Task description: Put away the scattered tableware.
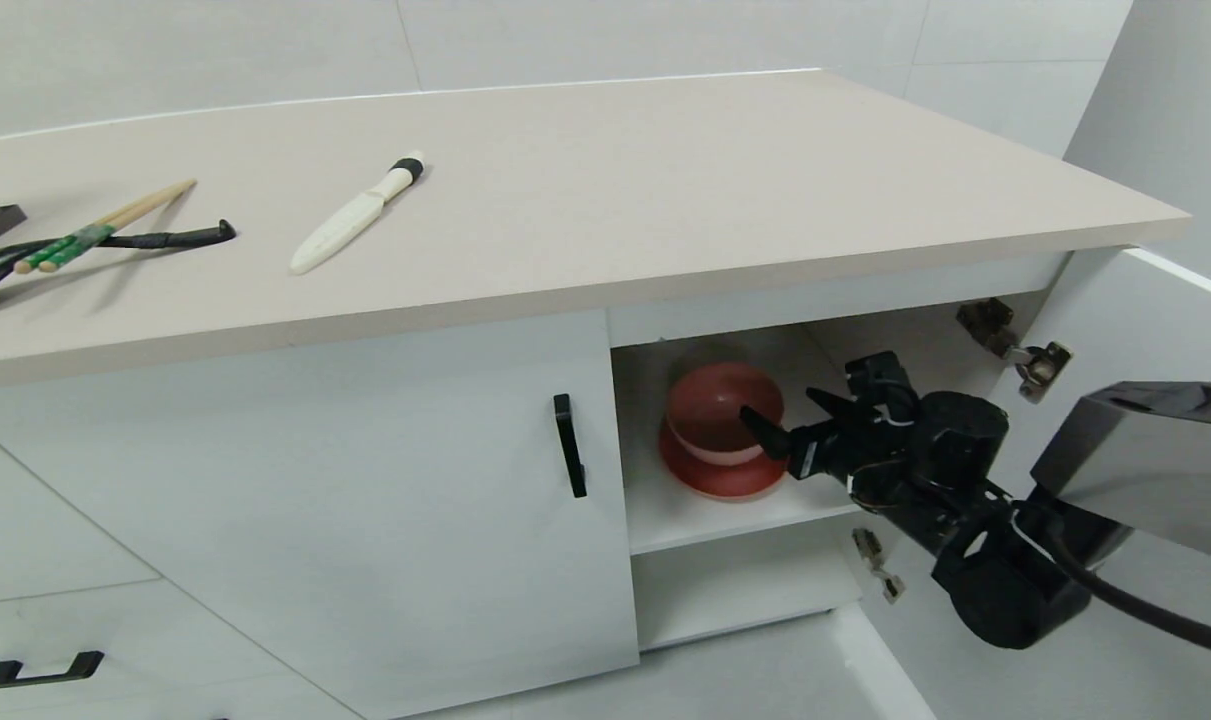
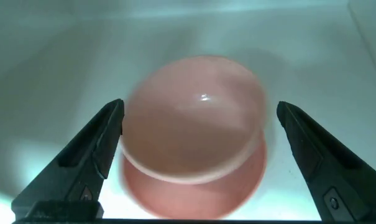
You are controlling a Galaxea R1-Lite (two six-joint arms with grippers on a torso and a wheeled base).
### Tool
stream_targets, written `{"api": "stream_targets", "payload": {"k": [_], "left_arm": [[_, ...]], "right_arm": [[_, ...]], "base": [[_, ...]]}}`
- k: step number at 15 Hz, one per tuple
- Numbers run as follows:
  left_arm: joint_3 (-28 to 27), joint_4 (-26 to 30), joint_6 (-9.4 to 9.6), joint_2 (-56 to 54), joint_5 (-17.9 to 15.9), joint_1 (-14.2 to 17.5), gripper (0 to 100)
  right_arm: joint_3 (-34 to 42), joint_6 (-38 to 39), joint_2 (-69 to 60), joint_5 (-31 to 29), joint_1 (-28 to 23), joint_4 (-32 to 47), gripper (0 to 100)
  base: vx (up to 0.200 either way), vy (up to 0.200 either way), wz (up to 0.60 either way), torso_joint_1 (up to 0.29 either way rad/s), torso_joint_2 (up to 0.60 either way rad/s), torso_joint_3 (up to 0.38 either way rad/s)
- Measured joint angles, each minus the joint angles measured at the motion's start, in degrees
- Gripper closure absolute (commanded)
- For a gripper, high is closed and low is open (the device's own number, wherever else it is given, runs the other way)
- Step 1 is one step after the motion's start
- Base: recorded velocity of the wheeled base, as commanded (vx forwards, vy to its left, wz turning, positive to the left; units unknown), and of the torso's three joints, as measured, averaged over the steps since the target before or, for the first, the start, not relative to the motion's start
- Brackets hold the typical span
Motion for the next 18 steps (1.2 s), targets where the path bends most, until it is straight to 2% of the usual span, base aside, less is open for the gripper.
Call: {"api": "stream_targets", "payload": {"k": [6, 9, 12, 16, 18], "left_arm": [[0.00, 0.00, 0.02, 0.00, 0.00, 0.00, 0], [0.00, -0.02, 0.02, 0.00, 0.04, 0.00, 0], [0.00, 0.00, -0.02, 0.00, 0.23, 0.00, 0], [0.00, 0.00, -0.06, 0.00, 0.33, 0.00, 0], [0.00, 0.00, -0.06, 0.00, 0.34, 0.00, 0]], "right_arm": [[26.61, -4.35, -22.25, 0.85, 1.30, -2.47, 0], [38.64, -4.74, -36.91, 0.82, -0.06, -1.73, 0], [42.90, -4.88, -50.51, 0.29, -4.00, 8.64, 0], [43.95, -3.99, -67.65, -6.29, -10.30, 28.36, 0], [44.08, -3.47, -77.18, -7.44, -13.79, 38.05, 0]], "base": [[0.000, 0.000, 0.00, 0.000, 0.00, 0.000], [0.000, 0.000, 0.00, 0.000, 0.00, 0.000], [0.000, 0.000, 0.00, 0.000, 0.00, 0.000], [0.000, 0.000, 0.00, 0.000, 0.00, 0.000], [0.000, 0.000, 0.00, 0.000, 0.00, 0.000]]}}
